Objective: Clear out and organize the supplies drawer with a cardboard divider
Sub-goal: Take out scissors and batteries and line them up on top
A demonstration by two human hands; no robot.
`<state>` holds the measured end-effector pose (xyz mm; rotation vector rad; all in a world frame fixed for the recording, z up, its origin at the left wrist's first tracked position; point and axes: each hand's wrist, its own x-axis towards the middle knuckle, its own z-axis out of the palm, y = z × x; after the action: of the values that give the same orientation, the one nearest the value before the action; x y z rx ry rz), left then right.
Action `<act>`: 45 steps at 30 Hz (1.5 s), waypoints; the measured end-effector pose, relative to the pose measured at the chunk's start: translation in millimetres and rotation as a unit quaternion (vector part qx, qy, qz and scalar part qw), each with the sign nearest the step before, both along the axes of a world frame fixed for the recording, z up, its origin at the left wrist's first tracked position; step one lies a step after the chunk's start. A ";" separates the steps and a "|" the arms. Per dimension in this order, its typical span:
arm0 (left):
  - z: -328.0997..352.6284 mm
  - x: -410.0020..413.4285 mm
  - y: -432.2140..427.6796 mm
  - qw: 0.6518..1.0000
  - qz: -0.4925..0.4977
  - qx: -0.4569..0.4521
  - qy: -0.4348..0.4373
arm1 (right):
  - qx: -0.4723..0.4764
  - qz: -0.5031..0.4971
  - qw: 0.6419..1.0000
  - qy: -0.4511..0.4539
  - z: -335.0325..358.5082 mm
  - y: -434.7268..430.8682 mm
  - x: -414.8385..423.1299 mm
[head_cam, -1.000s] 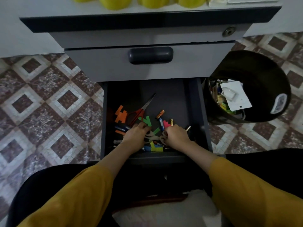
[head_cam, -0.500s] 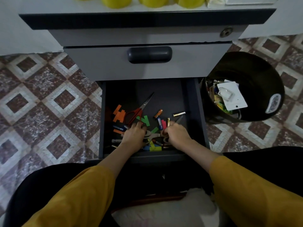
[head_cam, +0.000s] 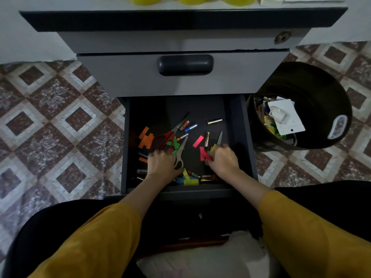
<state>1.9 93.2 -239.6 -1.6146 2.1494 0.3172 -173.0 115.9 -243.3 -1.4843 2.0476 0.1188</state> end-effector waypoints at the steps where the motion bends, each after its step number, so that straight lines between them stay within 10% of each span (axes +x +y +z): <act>1: 0.4 -0.7 -0.2 1.000 0.003 0.001 0.002 | 0.006 -0.021 1.000 0.003 0.2 -0.2 1.4; 23: -5.2 -9.8 0.6 0.995 0.061 0.048 0.060 | 0.019 -0.128 0.992 -0.009 -6.7 -8.4 9.2; 37: 28.1 -11.0 2.2 0.981 0.104 0.096 0.131 | -0.009 -0.104 0.972 -0.209 19.8 -2.1 -12.9; 45: 39.7 -7.5 4.3 0.976 0.110 0.095 0.164 | -0.019 -0.011 0.990 -0.141 28.9 2.5 -14.2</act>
<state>-5.6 97.5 -199.9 -1.7889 2.0886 0.8877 -187.3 118.4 -214.4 -1.4122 1.8464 -0.1319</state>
